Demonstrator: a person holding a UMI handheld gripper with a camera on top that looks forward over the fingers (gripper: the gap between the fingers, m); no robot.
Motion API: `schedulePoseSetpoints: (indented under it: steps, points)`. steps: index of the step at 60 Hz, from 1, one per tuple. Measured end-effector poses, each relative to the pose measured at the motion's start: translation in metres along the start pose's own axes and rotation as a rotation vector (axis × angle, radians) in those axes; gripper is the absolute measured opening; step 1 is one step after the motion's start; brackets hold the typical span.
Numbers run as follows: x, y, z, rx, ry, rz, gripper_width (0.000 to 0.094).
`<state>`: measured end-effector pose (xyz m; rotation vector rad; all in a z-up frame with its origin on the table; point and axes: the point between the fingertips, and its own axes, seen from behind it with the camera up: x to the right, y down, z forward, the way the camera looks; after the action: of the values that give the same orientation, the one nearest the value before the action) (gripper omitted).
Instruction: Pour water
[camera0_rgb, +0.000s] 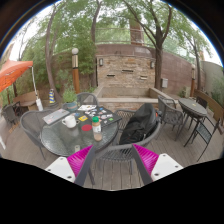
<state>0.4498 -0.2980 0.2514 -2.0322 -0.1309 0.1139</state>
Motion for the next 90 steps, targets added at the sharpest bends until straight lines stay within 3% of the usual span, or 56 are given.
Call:
schedulePoseSetpoints:
  steps: [16, 31, 49, 63, 68, 72, 75, 76, 85, 90]
  points:
    - [-0.03, 0.006, -0.012, 0.032, 0.09, 0.006, 0.0819]
    - [-0.099, 0.016, 0.027, 0.009, 0.06, 0.029, 0.0814]
    - [-0.124, 0.009, 0.207, 0.075, -0.018, 0.041, 0.0813]
    - [-0.096, 0.012, 0.362, 0.133, 0.051, 0.027, 0.0805]
    - [-0.101, -0.002, 0.386, 0.2, 0.041, 0.008, 0.0796]
    - [-0.108, -0.009, 0.403, 0.238, 0.023, 0.018, 0.0713]
    - [-0.107, -0.014, 0.412, 0.267, 0.026, 0.006, 0.0472]
    - [-0.108, -0.012, 0.412, 0.269, 0.036, -0.006, 0.0438]
    - [-0.108, -0.018, 0.421, 0.311, 0.04, 0.051, 0.0417]
    - [-0.106, -0.017, 0.426, 0.293, 0.038, 0.036, 0.0337]
